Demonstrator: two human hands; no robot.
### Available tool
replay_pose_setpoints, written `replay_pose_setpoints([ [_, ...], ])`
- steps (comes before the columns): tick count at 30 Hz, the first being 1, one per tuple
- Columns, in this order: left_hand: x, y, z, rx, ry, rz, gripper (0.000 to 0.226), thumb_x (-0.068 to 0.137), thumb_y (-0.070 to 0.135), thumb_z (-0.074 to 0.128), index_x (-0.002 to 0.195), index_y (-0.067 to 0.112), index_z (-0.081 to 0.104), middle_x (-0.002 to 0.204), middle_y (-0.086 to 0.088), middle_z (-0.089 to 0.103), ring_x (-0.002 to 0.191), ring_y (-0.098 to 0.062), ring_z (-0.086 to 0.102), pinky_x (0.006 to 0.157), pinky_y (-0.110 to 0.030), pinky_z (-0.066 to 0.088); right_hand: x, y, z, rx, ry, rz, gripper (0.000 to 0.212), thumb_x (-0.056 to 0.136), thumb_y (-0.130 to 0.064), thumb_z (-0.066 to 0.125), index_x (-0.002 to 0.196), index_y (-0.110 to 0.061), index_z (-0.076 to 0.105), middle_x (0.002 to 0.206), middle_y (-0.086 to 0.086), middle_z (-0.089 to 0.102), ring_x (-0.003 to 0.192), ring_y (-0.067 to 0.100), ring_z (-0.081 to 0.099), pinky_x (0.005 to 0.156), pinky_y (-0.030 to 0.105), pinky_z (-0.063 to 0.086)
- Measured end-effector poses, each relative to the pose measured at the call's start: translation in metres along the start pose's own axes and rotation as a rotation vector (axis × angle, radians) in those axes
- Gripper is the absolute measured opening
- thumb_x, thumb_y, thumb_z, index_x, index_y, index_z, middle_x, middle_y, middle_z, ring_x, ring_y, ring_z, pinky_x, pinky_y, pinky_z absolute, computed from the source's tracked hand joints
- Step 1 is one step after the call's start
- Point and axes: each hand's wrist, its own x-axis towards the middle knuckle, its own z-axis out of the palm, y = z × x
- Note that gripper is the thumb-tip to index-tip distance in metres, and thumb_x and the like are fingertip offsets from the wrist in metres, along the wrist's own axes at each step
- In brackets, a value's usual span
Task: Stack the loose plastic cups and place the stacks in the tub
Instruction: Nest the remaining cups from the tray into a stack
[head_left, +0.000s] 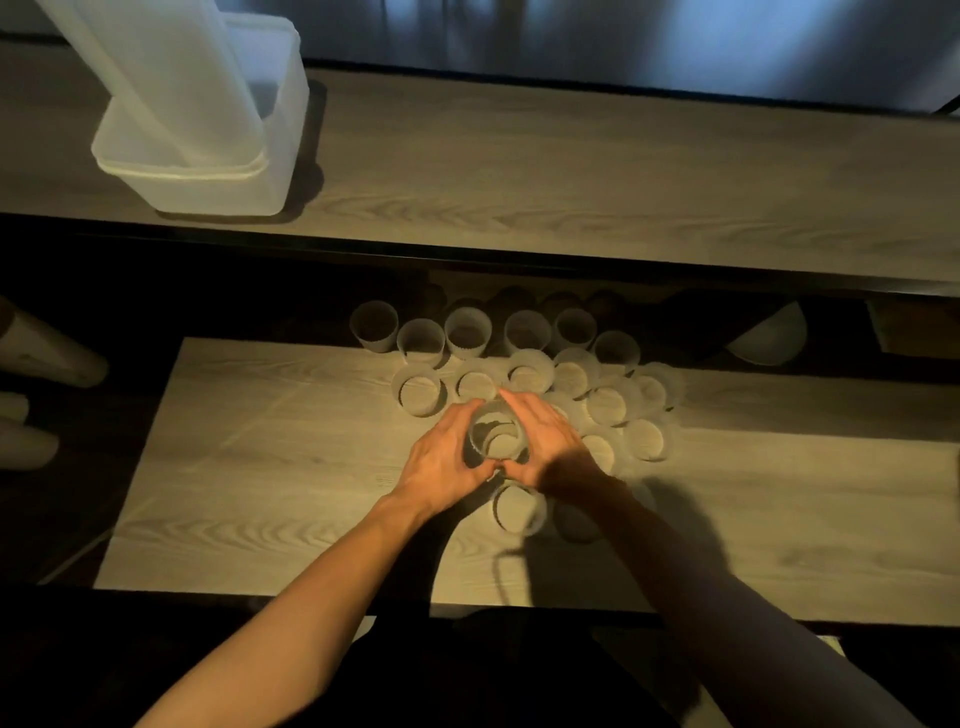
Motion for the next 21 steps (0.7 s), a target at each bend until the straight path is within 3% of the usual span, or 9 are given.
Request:
replay_pose_setpoints([
  [4,0.003,0.009,0.016,0.004,-0.048,0.017,0.085,0.076,0.055,0.077,0.146,0.029,0.035,0.141,0.005,0.049,0.121,-0.012,0.053,0.100,-0.034,0.049,-0.017,0.016,-0.006,0.037,0.028,0.007,0.097,0.077,-0.035,0.083,0.155,-0.013,0.031,0.148,0.007,0.044,0.134,0.020,0.044,0.111,0.034,0.039],
  [12,0.005,0.003,0.035,0.046,-0.118,-0.050,0.093,0.075,0.070,0.069,0.148,0.024,0.035,0.147,0.002,0.045,0.129,-0.016,0.048,0.104,-0.036,0.046,-0.010,0.031,0.010,-0.013,-0.103,0.073,0.094,0.081,-0.042,0.079,0.156,-0.019,0.028,0.150,0.003,0.041,0.139,0.019,0.040,0.115,0.033,0.032],
  [17,0.005,-0.007,0.044,0.048,-0.124,-0.137,0.082,0.081,0.037,0.078,0.147,0.028,0.031,0.146,0.003,0.046,0.127,-0.019,0.052,0.102,-0.035,0.047,-0.003,0.031,0.021,-0.193,-0.102,0.045,0.092,0.083,-0.048,0.073,0.157,-0.021,0.025,0.150,0.003,0.044,0.138,0.022,0.039,0.117,0.037,0.018],
  [21,0.003,-0.012,0.047,0.063,-0.111,-0.155,0.079,0.082,0.032,0.079,0.145,0.029,0.031,0.137,0.001,0.056,0.118,-0.022,0.060,0.097,-0.036,0.050,0.002,0.028,0.024,-0.251,-0.162,0.023,0.094,0.085,-0.045,0.072,0.159,-0.022,0.019,0.151,0.003,0.043,0.139,0.021,0.040,0.121,0.041,0.014],
])
